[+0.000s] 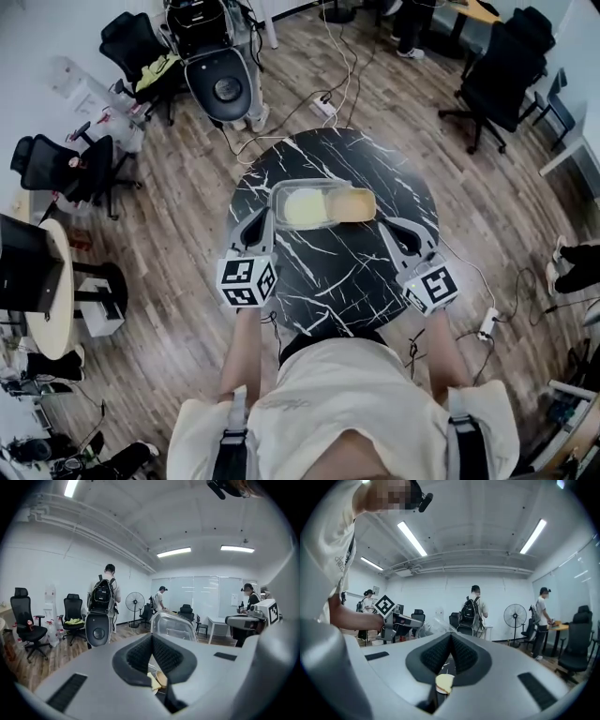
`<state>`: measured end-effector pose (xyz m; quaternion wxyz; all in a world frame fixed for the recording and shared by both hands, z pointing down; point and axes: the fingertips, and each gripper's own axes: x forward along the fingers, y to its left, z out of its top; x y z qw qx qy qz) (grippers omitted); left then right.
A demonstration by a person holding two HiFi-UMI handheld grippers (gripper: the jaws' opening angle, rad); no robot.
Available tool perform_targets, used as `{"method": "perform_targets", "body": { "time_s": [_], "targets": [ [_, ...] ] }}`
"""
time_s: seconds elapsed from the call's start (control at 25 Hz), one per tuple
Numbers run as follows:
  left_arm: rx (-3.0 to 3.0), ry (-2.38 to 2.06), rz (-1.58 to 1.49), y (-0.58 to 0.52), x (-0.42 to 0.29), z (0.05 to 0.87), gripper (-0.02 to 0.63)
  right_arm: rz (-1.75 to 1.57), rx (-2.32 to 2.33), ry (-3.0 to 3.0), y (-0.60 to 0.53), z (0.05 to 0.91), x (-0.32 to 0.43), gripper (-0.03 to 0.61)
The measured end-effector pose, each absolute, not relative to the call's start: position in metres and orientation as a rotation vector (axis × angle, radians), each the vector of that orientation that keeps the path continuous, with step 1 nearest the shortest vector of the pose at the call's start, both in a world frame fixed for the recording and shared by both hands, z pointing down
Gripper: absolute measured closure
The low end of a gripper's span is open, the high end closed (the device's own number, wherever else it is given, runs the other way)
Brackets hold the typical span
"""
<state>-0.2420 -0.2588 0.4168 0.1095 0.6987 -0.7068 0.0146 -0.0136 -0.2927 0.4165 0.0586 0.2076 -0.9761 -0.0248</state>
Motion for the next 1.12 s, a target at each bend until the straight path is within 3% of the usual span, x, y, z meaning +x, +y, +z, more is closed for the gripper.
{"method": "perform_targets", "body": {
  "time_s": [0.52, 1.12],
  "targets": [
    [2.124, -2.199, -0.088, -0.253, -0.263, 0.337, 0.597, -0.217, 0.697, -3.087, -0.317, 0.332, -0.017, 0.572],
    [2.161, -2.213, -0.132, -0.258, -0.267, 0.309, 0.597, -0.296, 0.713, -3.085, -0.321, 0.306, -0.024, 0.572]
  ]
}}
